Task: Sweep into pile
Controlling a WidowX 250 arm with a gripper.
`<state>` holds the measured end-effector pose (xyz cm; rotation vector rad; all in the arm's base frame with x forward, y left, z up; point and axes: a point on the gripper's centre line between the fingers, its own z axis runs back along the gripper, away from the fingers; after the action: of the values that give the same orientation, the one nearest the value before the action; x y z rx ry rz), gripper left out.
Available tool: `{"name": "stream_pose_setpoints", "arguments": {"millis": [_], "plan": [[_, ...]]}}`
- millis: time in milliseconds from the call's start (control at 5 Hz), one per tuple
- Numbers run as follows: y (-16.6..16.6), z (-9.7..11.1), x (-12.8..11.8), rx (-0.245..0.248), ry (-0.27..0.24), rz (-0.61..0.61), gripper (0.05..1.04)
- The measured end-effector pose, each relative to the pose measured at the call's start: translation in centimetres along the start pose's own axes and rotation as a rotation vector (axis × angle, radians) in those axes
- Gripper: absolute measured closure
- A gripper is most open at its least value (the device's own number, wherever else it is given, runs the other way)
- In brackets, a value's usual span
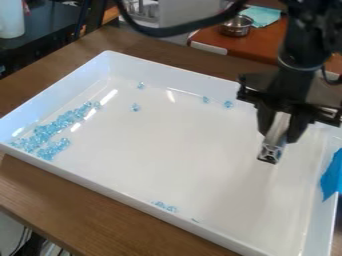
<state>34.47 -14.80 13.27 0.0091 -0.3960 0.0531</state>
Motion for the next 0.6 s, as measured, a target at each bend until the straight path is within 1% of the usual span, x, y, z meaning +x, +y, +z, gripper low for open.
{"name": "stream_pose_setpoints", "arguments": {"millis": [200, 400, 600], "plan": [[-1.0, -1.1, 0.4, 0.012, 0.002, -0.007, 0.731], [-1.5, -2.9, 0.4, 0.043, 0.019, -0.013, 0.731], [-1.5, -3.5, 0.5, 0.052, 0.015, -0.012, 0.731]]}}
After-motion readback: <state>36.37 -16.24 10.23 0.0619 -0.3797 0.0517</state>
